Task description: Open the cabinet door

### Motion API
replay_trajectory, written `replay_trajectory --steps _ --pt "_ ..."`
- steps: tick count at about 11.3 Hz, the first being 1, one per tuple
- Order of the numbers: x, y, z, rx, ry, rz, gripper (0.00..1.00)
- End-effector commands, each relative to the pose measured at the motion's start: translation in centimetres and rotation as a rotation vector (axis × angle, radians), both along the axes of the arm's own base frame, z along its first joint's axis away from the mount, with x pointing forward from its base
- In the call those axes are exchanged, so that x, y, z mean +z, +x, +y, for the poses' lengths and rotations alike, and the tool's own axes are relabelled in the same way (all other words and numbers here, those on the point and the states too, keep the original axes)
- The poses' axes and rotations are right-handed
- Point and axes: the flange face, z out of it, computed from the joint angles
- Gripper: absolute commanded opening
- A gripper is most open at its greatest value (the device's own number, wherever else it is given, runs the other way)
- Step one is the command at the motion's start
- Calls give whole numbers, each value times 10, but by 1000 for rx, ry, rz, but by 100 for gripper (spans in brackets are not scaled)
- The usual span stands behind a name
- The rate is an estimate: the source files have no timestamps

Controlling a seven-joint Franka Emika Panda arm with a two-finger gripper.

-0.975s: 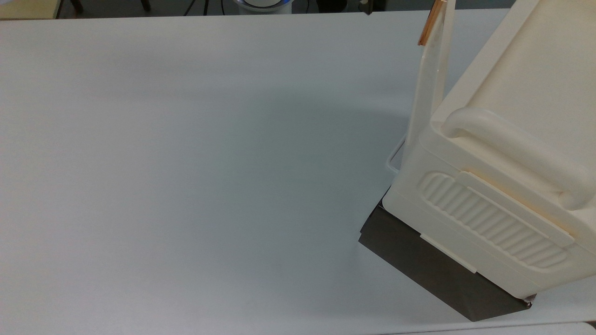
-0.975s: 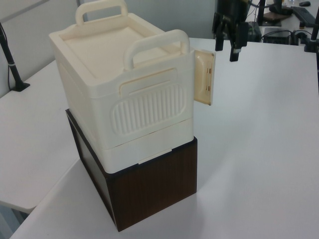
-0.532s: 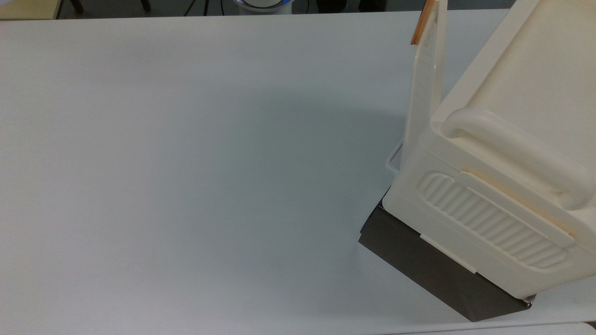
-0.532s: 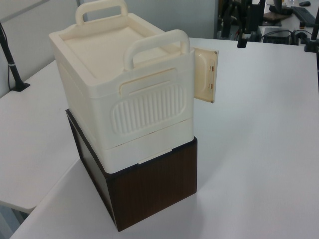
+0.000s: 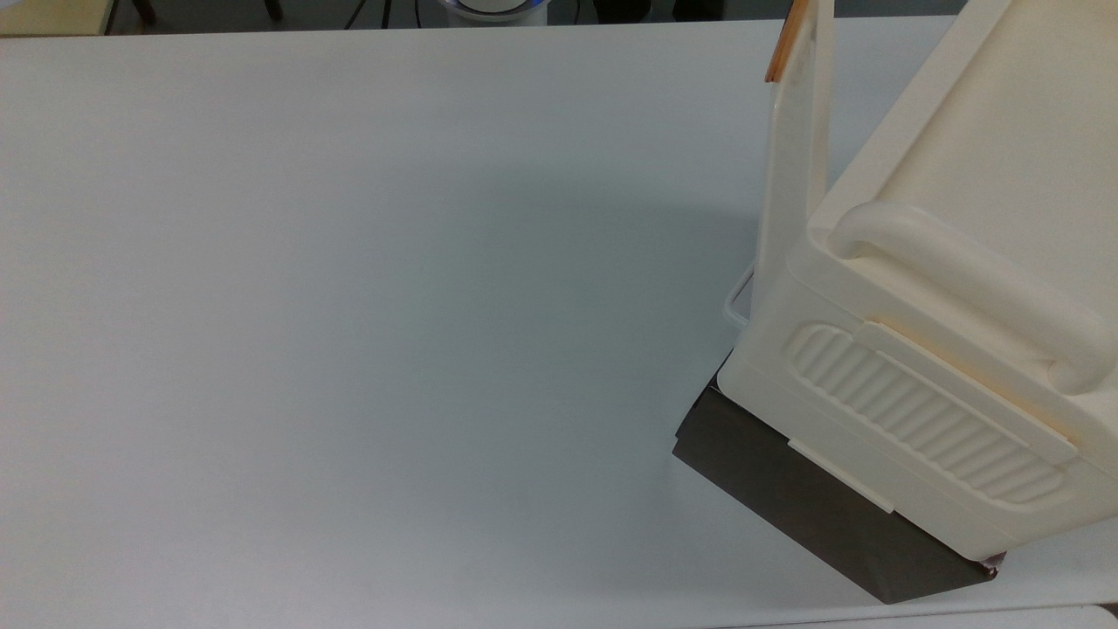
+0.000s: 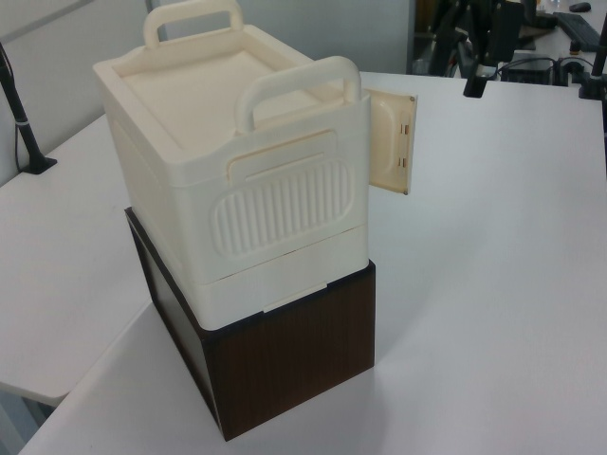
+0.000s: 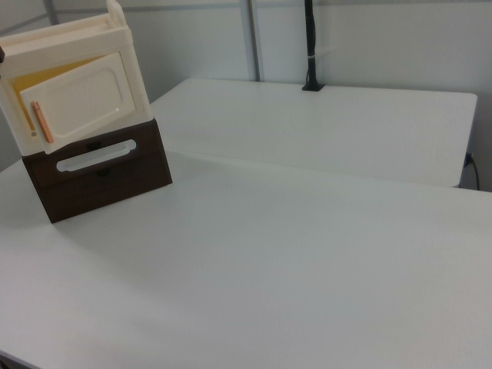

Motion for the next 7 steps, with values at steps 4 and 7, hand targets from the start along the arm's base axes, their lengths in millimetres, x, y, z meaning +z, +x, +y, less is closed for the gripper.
replay_trajectory --steps 4,7 --pt "-51 48 8 -74 -11 23 100" --pt "-52 81 -45 -166 -35 12 100"
